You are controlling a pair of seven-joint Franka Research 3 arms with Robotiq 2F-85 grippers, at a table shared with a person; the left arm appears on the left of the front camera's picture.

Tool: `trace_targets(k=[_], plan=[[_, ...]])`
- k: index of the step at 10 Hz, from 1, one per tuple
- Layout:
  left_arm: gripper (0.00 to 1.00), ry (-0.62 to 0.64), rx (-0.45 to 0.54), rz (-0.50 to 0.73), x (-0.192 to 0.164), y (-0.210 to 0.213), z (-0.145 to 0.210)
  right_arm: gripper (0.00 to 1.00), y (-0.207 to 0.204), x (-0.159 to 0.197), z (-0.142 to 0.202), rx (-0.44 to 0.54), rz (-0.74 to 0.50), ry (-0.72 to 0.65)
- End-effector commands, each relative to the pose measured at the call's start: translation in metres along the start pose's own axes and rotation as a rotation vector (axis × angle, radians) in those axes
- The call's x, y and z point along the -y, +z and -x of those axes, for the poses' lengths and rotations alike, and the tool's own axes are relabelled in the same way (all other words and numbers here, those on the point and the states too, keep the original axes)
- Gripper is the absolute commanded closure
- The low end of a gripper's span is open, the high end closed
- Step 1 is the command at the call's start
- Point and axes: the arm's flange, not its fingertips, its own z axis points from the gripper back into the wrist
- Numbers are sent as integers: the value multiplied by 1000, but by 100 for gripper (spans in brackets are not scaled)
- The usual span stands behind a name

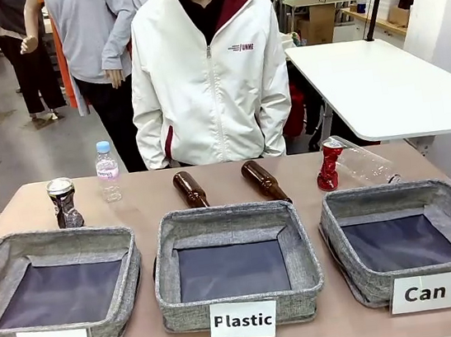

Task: Sort the can waste into the basket.
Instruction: Pick up the can waste from the table and place it in the right Fabric basket.

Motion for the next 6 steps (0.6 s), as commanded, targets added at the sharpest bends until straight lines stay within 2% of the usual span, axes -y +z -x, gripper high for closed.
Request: trace_targets(k=[1,2,3,4,6], plan=[[0,-18,-17,5,-3,4,2,0,-1,1,-1,0,1,-1],[0,-18,-17,5,-3,4,2,0,-34,-21,-9,-46,152,133],[0,-18,-17,5,-3,4,2,0,-62,-35,-18,-121,231,262],[0,-18,-17,5,-3,4,2,0,-101,-47,-29,-255,304,403],[0,-18,-17,5,-3,4,2,0,-177,-54,-45,-365,493,627]])
